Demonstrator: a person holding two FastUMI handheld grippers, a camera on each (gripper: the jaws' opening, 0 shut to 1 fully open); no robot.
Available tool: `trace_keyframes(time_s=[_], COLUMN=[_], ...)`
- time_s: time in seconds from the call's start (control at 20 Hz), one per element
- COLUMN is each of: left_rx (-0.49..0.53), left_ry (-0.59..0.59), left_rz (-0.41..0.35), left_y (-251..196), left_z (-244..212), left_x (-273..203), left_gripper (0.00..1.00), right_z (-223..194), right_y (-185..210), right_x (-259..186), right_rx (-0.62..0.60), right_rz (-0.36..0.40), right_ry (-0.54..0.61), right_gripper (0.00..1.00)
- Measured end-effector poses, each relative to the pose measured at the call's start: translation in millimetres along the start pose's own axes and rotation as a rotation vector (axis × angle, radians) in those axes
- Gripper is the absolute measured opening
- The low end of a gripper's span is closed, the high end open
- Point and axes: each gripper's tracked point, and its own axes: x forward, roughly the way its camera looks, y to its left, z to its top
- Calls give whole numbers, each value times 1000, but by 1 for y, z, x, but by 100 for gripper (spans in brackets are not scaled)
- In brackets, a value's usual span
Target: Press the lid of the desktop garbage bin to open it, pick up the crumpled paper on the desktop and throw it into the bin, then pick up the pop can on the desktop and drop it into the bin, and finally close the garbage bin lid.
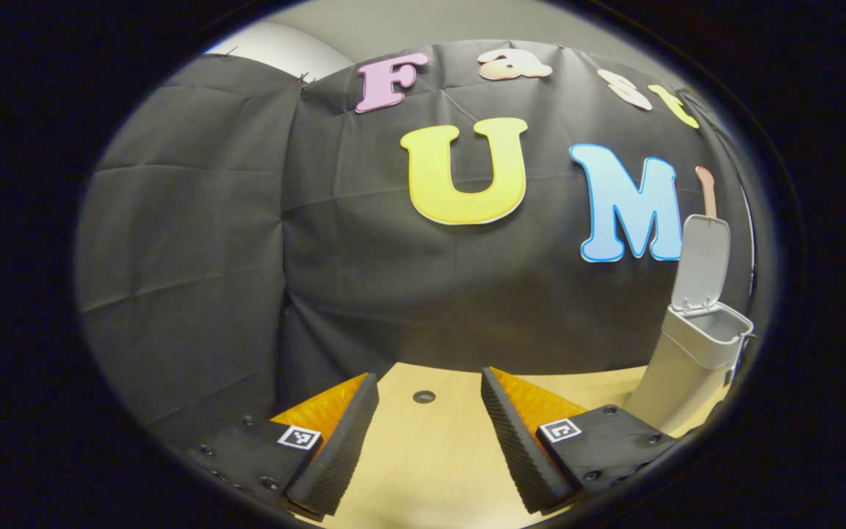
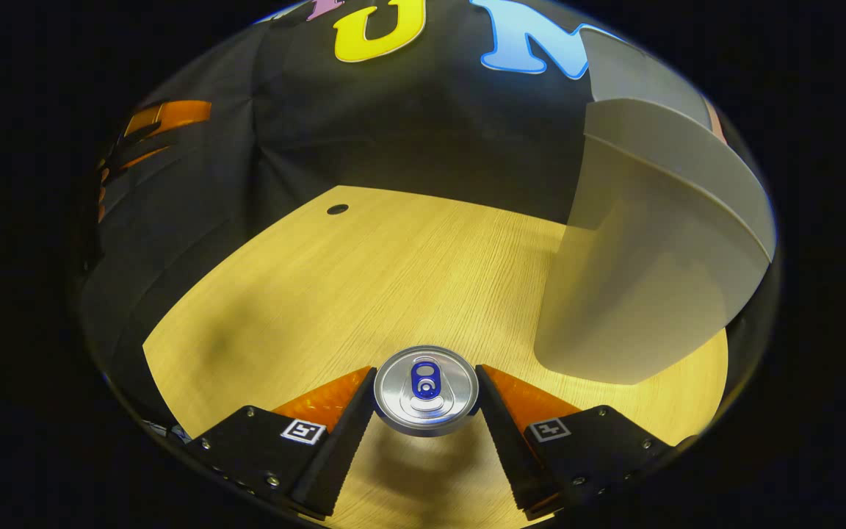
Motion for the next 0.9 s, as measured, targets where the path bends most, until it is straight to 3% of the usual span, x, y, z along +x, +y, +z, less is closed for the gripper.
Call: trace_keyframes(time_s=[0.5,0.9], left_rx=[1,-4], left_ry=[8,11], left_rz=[-69,-128], left_y=[-38,-77], left_z=[-6,-3], left_x=[5,12], left_gripper=[93,93], right_z=[72,172], right_y=[-8,-23], right_x=[-53,-114], right_rx=[-4,-10], right_rz=[-19,-39], right_ry=[-173,-402], right_gripper=[85,85])
